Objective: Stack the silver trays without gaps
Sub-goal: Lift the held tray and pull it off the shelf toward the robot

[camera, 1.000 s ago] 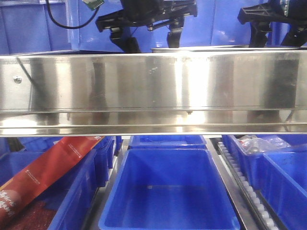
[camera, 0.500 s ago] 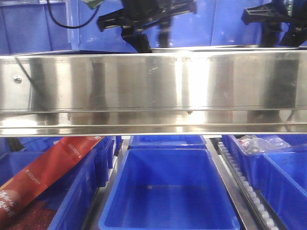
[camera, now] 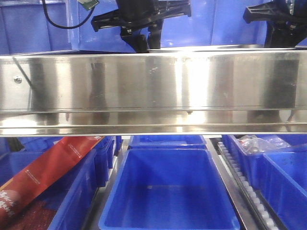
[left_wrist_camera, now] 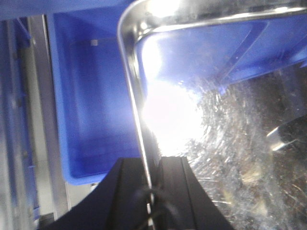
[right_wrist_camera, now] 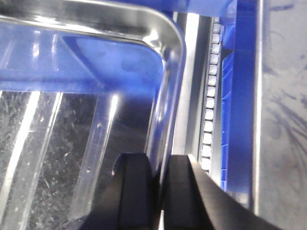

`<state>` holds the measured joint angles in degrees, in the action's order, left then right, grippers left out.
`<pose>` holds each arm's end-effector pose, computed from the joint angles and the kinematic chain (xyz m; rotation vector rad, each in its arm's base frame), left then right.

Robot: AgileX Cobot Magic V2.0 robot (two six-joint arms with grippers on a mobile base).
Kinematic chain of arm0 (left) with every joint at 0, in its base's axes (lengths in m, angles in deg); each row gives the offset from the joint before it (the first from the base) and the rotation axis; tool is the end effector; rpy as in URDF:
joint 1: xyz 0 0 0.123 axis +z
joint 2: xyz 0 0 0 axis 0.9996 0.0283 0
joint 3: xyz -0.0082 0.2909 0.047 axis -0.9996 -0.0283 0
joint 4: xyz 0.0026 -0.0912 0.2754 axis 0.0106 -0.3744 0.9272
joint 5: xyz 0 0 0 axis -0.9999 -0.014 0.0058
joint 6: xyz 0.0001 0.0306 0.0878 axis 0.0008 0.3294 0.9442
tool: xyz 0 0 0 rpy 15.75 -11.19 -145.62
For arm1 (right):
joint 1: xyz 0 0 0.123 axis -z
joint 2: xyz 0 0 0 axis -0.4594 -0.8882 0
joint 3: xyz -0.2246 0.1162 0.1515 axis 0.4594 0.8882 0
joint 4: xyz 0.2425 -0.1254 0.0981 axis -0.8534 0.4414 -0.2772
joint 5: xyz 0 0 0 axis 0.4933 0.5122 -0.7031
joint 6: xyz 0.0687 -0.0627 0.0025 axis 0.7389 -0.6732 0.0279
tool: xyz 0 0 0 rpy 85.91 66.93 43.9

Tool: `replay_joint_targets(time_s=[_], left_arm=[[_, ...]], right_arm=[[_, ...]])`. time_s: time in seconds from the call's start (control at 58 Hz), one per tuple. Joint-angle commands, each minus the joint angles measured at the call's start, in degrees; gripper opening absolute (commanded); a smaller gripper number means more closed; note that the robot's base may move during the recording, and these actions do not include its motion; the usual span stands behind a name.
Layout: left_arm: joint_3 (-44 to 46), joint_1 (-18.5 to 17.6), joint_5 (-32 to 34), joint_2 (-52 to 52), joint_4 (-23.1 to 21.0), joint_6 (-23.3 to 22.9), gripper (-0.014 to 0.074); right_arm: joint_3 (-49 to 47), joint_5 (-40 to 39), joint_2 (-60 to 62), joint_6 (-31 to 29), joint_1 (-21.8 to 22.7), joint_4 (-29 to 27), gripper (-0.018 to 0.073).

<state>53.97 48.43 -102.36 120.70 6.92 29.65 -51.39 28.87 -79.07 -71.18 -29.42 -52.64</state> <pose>0.4078 -0.3303 0.2942 0.3699 2.6045 -0.2643 0.4325 0.0226 0.2789 -0.0689 2.6343 0.1116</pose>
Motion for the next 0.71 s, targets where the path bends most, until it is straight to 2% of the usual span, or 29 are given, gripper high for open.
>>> replay_joint_targets(time_s=[0.0, 0.397, 0.69], left_arm=[[0.3, -0.4, -0.9, -1.1, -0.1, 1.1, -0.0020], [0.3, -0.4, -0.9, -9.7, 3.3, 1.7, -0.0020], [0.3, -0.4, -1.0, -16.2, 5.6, 1.7, -0.0020]], right_arm=[[-0.3, 0.5, 1.5, -1.2, -0.3, -0.4, -0.0078], [-0.4, 5.6, 8.0, -1.2, -0.3, 0.4, -0.0079], [-1.2, 5.1, 13.8, -1.2, -0.3, 0.4, -0.0079]])
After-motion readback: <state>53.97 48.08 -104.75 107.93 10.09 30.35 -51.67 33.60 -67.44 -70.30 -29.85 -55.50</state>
